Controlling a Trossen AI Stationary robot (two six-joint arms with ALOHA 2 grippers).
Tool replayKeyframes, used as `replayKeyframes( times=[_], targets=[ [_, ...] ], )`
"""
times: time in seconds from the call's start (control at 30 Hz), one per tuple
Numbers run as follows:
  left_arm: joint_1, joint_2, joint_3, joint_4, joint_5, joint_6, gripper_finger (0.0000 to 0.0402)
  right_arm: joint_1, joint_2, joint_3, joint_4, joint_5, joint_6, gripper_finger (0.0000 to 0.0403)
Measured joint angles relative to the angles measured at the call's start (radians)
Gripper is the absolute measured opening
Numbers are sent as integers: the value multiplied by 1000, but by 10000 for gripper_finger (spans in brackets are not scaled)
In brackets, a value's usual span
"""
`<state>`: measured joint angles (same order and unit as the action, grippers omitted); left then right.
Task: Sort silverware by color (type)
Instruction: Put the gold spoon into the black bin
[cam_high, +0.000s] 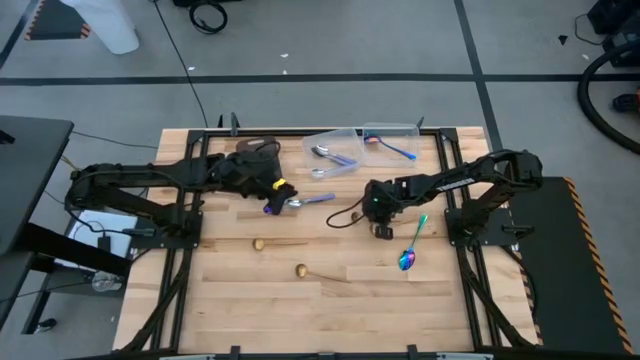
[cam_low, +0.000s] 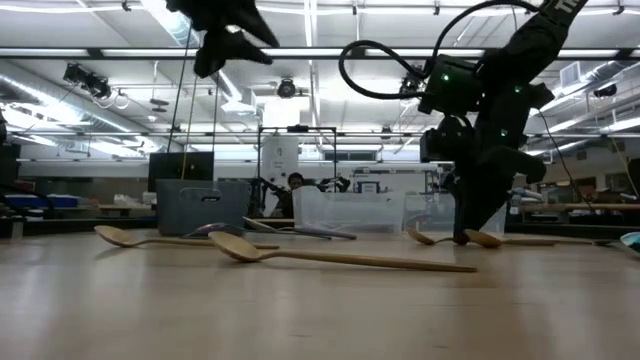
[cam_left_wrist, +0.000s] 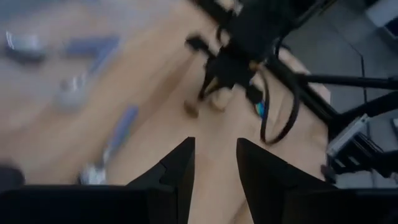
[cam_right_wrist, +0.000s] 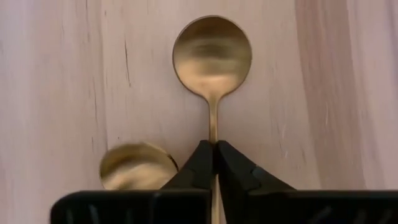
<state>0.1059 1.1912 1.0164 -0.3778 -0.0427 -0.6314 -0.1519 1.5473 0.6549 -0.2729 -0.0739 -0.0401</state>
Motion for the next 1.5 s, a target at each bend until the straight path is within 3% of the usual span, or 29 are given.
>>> replayKeyframes(
  times=[0.1, 0.27, 0.4, 0.47, 0.57, 0.67, 0.73, 0.93, 1.1, 1.27, 1.5],
  targets=[
    [3, 0, 0, 50, -110, 102, 125, -8, 2, -1, 31, -21, 70, 16],
    [23, 0, 0, 112, -422, 253, 125, -16, 7, -3, 91, -67, 205, 12],
    [75, 0, 0, 247, -590, 477, 125, -1, 8, -4, 187, -54, 394, 12],
    [122, 6, 0, 350, -586, 613, 125, 12, 8, -4, 239, -2, 502, 12],
    [203, 18, -1, 463, -435, 719, 125, 27, 7, -3, 347, 64, 568, 12],
    [272, 20, 1, 507, -253, 646, 125, 28, 7, -3, 426, 76, 570, 12],
    [297, 28, 0, 498, -215, 563, 125, 26, 7, -2, 459, 76, 589, 12],
    [304, 66, -1, 520, -210, 567, 125, 11, 6, -2, 558, 76, 674, 12],
    [313, 156, -1, 741, -208, 621, 125, 4, 5, -1, 655, 70, 669, 13],
    [332, 252, -1, 982, -209, 604, 125, -20, 4, -1, 680, -15, 668, 14],
    [346, 290, -1, 979, -244, 486, 125, -56, -59, 11, 676, -80, 552, 14]
  ],
)
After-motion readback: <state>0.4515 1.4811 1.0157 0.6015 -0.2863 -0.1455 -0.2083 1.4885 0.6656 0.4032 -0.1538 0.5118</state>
